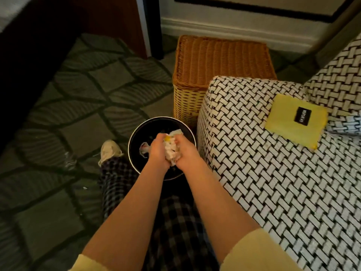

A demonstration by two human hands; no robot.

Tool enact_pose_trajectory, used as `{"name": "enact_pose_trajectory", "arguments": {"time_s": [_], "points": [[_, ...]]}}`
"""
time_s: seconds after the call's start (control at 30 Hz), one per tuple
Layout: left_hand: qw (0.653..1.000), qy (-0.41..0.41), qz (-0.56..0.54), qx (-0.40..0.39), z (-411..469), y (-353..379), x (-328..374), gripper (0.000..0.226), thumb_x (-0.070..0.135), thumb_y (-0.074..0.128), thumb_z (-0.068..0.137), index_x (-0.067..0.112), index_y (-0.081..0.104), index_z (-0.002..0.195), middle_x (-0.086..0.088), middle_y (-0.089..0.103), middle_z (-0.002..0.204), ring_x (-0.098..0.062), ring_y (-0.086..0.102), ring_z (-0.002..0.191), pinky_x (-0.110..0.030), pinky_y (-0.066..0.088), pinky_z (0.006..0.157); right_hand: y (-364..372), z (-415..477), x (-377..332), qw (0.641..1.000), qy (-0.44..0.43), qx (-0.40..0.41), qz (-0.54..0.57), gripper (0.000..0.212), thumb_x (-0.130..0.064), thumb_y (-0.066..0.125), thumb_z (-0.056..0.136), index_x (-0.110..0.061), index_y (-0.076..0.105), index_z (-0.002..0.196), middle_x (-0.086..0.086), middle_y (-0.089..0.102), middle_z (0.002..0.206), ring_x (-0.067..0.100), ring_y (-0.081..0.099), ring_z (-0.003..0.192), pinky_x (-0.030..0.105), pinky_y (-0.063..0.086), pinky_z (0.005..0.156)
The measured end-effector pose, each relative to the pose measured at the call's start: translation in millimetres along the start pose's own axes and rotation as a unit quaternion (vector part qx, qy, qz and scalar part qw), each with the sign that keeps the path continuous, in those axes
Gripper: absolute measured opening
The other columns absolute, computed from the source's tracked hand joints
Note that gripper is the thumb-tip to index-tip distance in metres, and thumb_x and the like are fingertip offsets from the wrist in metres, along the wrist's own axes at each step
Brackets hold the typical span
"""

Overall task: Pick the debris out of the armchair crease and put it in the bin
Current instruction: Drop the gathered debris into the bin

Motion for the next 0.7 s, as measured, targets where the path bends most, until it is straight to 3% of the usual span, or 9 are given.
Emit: {"name": "enact_pose_trajectory", "arguments": {"time_s": [0.1,0.23,0.33,0.43,0.57,0.7], "points": [[0.997,0.004,-0.004,0.074,20.0,-14.5,-1.5,0.030,0.021,0.055,0.086,0.002,0.059,0.110,-0.014,0.063,0.089,-0.027,0.062,0.075,-0.041,0.052,0.078,-0.9,44.0,15.9,0.998,0.057,-0.037,-0.004,0.051,-0.033,0.049,0.079,-0.010,0.056,0.124,0.016,0.060,0.123,0.034,0.059,0.110,0.048,0.044,0.097],[0.994,-0.015,0.015,0.112,34.5,-25.0,-3.5,0.040,0.034,0.051,0.088,0.005,0.058,0.115,-0.013,0.064,0.103,-0.031,0.062,0.093,-0.048,0.049,0.092,-2.8,20.1,3.2,0.994,0.098,-0.049,-0.004,0.046,-0.038,0.039,0.088,-0.016,0.055,0.125,0.012,0.058,0.126,0.032,0.056,0.111,0.040,0.049,0.076],[0.993,-0.083,0.011,0.085,34.6,-23.7,-8.0,0.048,0.048,0.035,0.090,0.014,0.055,0.117,-0.010,0.059,0.109,-0.031,0.054,0.108,-0.049,0.039,0.100,-8.3,18.4,3.5,0.993,0.108,-0.052,-0.005,0.048,-0.043,0.035,0.090,-0.020,0.051,0.129,0.010,0.056,0.129,0.033,0.052,0.116,0.047,0.043,0.083],[0.990,-0.123,0.026,0.071,35.1,-25.2,-10.2,0.063,0.059,0.027,0.086,0.020,0.050,0.129,-0.010,0.054,0.129,-0.038,0.048,0.119,-0.057,0.026,0.106,-11.1,11.4,2.3,0.994,0.102,-0.045,-0.001,0.048,-0.040,0.029,0.094,-0.019,0.047,0.132,0.012,0.049,0.136,0.036,0.044,0.123,0.055,0.036,0.095],[0.986,-0.089,0.077,0.116,28.7,-25.9,-1.4,0.061,0.054,0.028,0.090,0.019,0.038,0.138,-0.013,0.043,0.140,-0.039,0.042,0.124,-0.059,0.025,0.102,-13.5,0.9,-0.8,0.994,0.103,-0.046,0.012,0.051,-0.043,0.026,0.097,-0.016,0.036,0.139,0.019,0.037,0.143,0.041,0.034,0.130,0.058,0.031,0.100],[0.987,-0.038,0.093,0.128,18.3,-22.7,3.2,0.058,0.048,0.030,0.093,0.014,0.035,0.140,-0.016,0.042,0.140,-0.036,0.044,0.123,-0.049,0.035,0.105,-17.0,-8.0,-2.2,0.994,0.091,-0.032,0.049,0.054,-0.047,0.024,0.097,-0.018,0.033,0.141,0.018,0.038,0.140,0.037,0.037,0.129,0.061,0.028,0.101]]}}
Point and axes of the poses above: each hand's wrist, its own z-axis towards the middle knuckle, its own y-axis out of the palm, x = y × z, the point moved 4 cm from there along z, towards the middle knuckle
